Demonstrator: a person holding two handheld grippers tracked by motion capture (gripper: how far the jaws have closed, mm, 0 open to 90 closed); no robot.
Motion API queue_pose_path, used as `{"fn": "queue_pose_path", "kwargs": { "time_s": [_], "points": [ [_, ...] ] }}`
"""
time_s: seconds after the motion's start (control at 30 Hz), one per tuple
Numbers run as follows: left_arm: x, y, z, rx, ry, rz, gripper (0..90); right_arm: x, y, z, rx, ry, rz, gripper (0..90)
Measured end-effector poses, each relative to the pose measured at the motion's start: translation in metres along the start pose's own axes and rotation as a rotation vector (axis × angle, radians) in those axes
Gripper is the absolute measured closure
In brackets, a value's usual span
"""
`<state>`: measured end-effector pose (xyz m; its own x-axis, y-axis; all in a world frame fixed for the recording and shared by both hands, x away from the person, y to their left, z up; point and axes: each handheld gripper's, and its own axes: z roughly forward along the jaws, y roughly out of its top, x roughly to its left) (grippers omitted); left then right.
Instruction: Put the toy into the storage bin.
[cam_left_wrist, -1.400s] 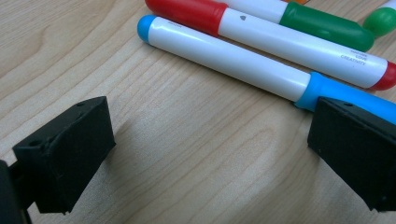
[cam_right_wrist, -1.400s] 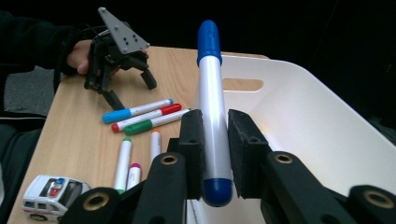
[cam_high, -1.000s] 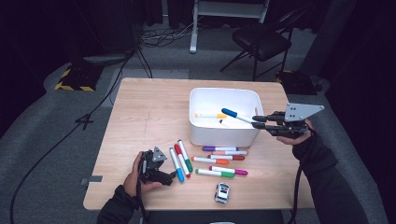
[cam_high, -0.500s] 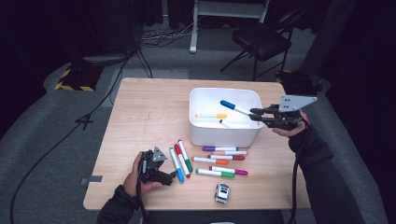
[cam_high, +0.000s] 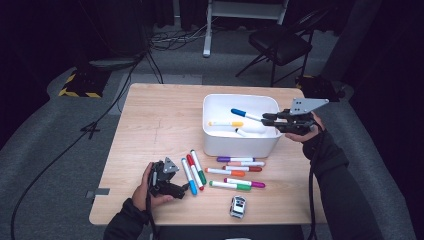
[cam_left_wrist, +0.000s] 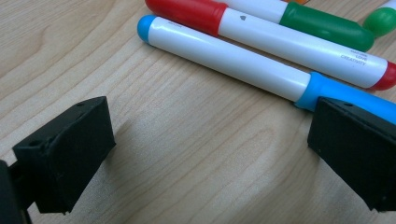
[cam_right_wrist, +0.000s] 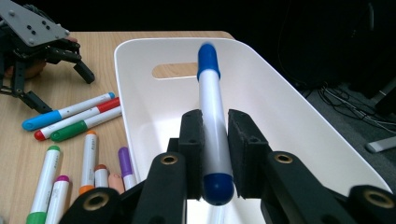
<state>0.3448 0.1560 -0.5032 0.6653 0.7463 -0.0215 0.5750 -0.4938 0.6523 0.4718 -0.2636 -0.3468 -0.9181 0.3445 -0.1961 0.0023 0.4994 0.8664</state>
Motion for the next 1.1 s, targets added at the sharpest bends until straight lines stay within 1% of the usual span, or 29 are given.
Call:
{"fn": "queue_pose_path", "kwargs": {
  "time_s": [0.07,0.17,0.2,0.23,0.33,0.37,0.43,0.47,0.5,0.53,0.57,0.67,0.73,0.83,0.87,1.03,1.1],
  "points": [
    [0.000,0.000,0.000,0.000,0.000,0.000,0.7,-0.003,-0.002,0.005,0.027,-0.001,0.008,76.6],
    [0.000,0.000,0.000,0.000,0.000,0.000,0.7,-0.004,-0.003,0.009,0.041,-0.003,0.012,76.6],
    [0.000,0.000,0.000,0.000,0.000,0.000,0.7,-0.005,-0.004,0.013,0.062,0.000,0.018,76.6],
    [0.000,0.000,0.000,0.000,0.000,0.000,0.7,-0.005,-0.004,0.013,0.062,0.000,0.018,76.6],
    [0.000,0.000,0.000,0.000,0.000,0.000,0.7,-0.005,-0.006,0.021,0.101,0.004,0.011,76.6],
    [0.000,0.000,0.000,0.000,0.000,0.000,0.7,-0.005,-0.006,0.021,0.101,0.004,0.011,76.6],
    [0.000,0.000,0.000,0.000,0.000,0.000,0.7,-0.005,-0.008,0.023,0.119,0.007,0.013,76.6],
    [0.000,0.000,0.000,0.000,0.000,0.000,0.7,-0.006,-0.009,0.024,0.142,0.007,0.013,76.6],
    [0.000,0.000,0.000,0.000,0.000,0.000,0.7,-0.006,-0.010,0.025,0.153,0.008,0.018,76.6],
    [0.000,0.000,0.000,0.000,0.000,0.000,0.7,-0.008,-0.011,0.026,0.161,0.011,0.010,76.6],
    [0.000,0.000,0.000,0.000,0.000,0.000,0.7,-0.008,-0.013,0.026,0.172,0.008,0.012,76.6],
    [0.000,0.000,0.000,0.000,0.000,0.000,0.7,-0.012,-0.016,0.027,0.222,0.000,0.009,76.6],
    [0.000,0.000,0.000,0.000,0.000,0.000,0.7,-0.012,-0.017,0.027,0.219,-0.003,0.014,76.6],
    [0.000,0.000,0.000,0.000,0.000,0.000,0.7,-0.014,-0.019,0.025,0.241,-0.004,0.027,76.6],
    [0.000,0.000,0.000,0.000,0.000,0.000,0.7,-0.015,-0.019,0.025,0.253,0.001,0.018,76.6],
    [0.000,0.000,0.000,0.000,0.000,0.000,0.7,-0.014,-0.021,0.025,0.272,-0.004,0.026,76.8],
    [0.000,0.000,0.000,0.000,0.000,0.000,0.7,-0.014,-0.021,0.023,0.278,-0.006,0.034,79.4]
  ]
}}
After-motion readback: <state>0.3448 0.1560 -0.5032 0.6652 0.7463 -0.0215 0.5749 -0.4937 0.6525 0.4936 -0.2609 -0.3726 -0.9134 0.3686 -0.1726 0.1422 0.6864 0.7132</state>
